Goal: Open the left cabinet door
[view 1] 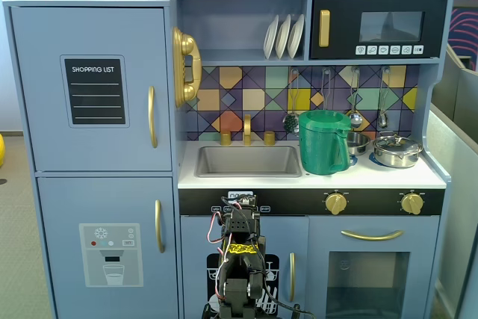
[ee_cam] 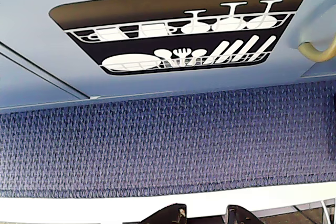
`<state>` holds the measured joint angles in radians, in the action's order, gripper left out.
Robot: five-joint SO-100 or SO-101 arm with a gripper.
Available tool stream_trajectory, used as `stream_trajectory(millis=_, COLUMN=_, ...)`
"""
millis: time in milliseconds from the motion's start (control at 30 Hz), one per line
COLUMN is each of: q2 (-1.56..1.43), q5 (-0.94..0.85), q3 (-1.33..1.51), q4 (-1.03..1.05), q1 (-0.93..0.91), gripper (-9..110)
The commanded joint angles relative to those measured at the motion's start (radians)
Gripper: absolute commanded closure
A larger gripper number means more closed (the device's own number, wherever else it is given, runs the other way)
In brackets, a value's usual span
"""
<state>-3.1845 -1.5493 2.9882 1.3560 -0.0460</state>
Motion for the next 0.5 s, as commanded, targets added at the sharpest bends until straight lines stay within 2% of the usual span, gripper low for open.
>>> stream_trajectory(millis=0, q2=0.006, q5=-0.003, q3=0.009, q4=0.178, q1=0.014, gripper=101)
stream_trajectory(millis=267, q2=0.006, q5=-0.11, q3=0.003, q4=0.141, q1=-0.009, gripper=101)
stream_trajectory(millis=467, q2=0.012, q5=-0.114, q3=-0.12, q4=0.049, q1=0.011, gripper=101)
